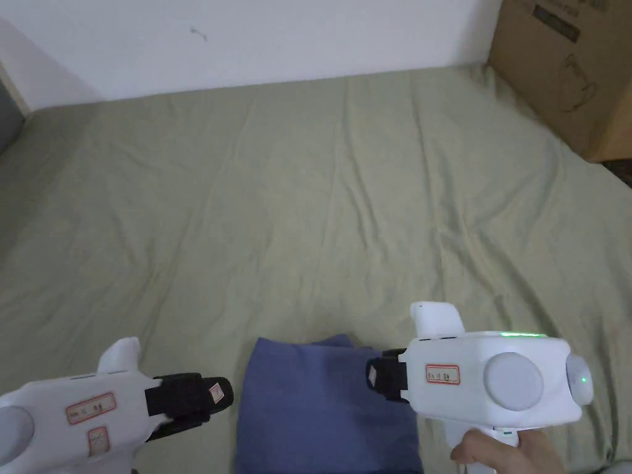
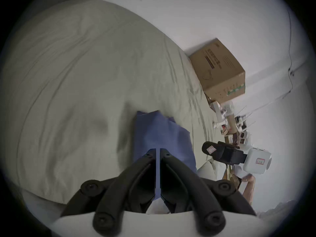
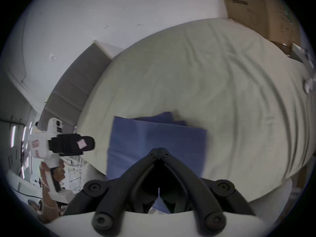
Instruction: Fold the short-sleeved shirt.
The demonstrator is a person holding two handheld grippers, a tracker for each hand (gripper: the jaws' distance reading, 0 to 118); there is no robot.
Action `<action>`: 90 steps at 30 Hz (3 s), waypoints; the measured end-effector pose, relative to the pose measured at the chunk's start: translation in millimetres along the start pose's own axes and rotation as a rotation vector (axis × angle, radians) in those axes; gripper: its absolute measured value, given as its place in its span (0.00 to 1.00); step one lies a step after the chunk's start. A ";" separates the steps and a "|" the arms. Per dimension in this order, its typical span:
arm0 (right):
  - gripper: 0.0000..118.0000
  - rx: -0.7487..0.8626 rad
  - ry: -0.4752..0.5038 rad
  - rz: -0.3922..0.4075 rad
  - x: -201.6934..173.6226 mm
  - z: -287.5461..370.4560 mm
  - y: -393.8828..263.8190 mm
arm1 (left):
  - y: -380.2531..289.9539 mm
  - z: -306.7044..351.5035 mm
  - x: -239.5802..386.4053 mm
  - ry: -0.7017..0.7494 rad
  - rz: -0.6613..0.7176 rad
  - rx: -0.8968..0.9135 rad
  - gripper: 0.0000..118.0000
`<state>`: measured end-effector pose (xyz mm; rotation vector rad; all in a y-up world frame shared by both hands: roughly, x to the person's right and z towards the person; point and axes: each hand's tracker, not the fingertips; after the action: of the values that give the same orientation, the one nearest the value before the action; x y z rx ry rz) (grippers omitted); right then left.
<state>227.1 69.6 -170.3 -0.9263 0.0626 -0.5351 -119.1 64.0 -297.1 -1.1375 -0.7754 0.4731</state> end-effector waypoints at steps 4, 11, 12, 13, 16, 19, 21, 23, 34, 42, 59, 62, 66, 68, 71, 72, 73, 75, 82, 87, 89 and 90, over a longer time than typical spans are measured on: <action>0.00 -0.112 -0.024 0.066 -14.5 -45.8 -0.6 | -13.3 1.2 -22.8 -0.046 0.061 -0.011 0.04; 0.00 -0.181 -0.058 0.020 -3.9 -80.9 -9.3 | -15.3 -20.7 -35.5 -0.091 0.078 -0.060 0.42; 0.00 -0.183 -0.057 0.025 -3.8 -80.6 -7.4 | -14.0 -26.9 -35.7 -0.090 0.068 -0.084 0.70; 0.00 -0.186 -0.057 0.033 -4.3 -77.1 -6.5 | -11.7 -35.5 -34.5 -0.097 0.058 -0.122 0.92; 0.00 -0.191 -0.080 0.061 -11.3 -79.8 -7.3 | -6.9 -54.8 -36.0 -0.187 0.089 -0.155 1.00; 0.00 -0.195 -0.099 0.094 -15.8 -80.7 -6.7 | -2.3 -85.0 -36.2 -0.258 0.164 -0.237 1.00; 0.00 -0.197 -0.099 0.097 -14.6 -79.7 -6.3 | 3.9 -104.3 -38.1 -0.328 0.181 -0.230 1.00; 0.00 -0.197 -0.089 0.078 -11.6 -79.2 -5.7 | 6.9 -112.8 -33.1 -0.385 0.186 -0.234 0.98; 0.00 -0.116 -0.079 0.068 -19.3 -44.3 13.5 | 25.3 -103.8 -42.4 -0.163 0.052 -0.251 0.20; 0.00 -0.129 -0.120 0.072 -22.0 -54.8 14.1 | 90.9 0.7 -98.1 0.271 -0.116 -0.206 0.20; 0.00 -0.230 -0.172 0.087 -32.9 -93.1 14.4 | 168.5 95.8 -215.2 1.210 -0.411 -0.206 0.94; 0.00 -0.229 -0.171 0.085 -31.9 -92.7 15.1 | 168.3 109.6 -201.3 1.085 -0.282 -0.100 0.94; 0.00 -0.223 -0.162 0.083 -29.6 -90.3 13.1 | 156.8 120.0 -168.6 0.942 -0.234 0.004 0.91; 0.00 -0.219 -0.156 0.075 -26.7 -87.9 10.0 | 148.1 126.1 -140.3 0.740 -0.174 0.090 0.66; 0.00 -0.209 -0.147 0.065 -22.9 -82.6 6.1 | 129.4 122.1 -98.6 0.522 -0.118 0.141 0.02; 0.00 -0.203 -0.142 0.063 -21.9 -80.0 5.6 | 122.3 116.6 -84.2 0.498 -0.127 0.138 0.01; 0.00 -0.193 -0.134 0.063 -21.1 -77.1 5.6 | 113.6 109.4 -68.8 0.495 -0.154 0.147 0.00; 0.00 -0.169 -0.135 0.074 -20.2 -71.7 7.1 | 97.3 92.1 -40.8 0.553 -0.213 0.153 0.00; 0.00 -0.032 -0.192 0.177 -24.1 -50.2 23.2 | 46.9 31.7 39.0 0.655 -0.342 0.198 0.00; 0.00 0.137 -0.239 0.218 -44.5 -20.7 53.6 | 44.6 28.4 106.8 0.677 -0.438 0.363 0.00; 0.00 0.271 -0.268 0.261 -61.2 4.6 66.5 | 43.1 33.4 137.0 0.643 -0.451 0.460 0.00; 0.00 0.326 -0.286 0.278 -68.4 15.3 71.8 | 42.4 34.9 149.4 0.664 -0.470 0.508 0.00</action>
<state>201.6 147.3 -228.4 -0.6531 -0.1494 -0.1443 -45.7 204.5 -283.8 -0.5446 -0.2856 -0.1145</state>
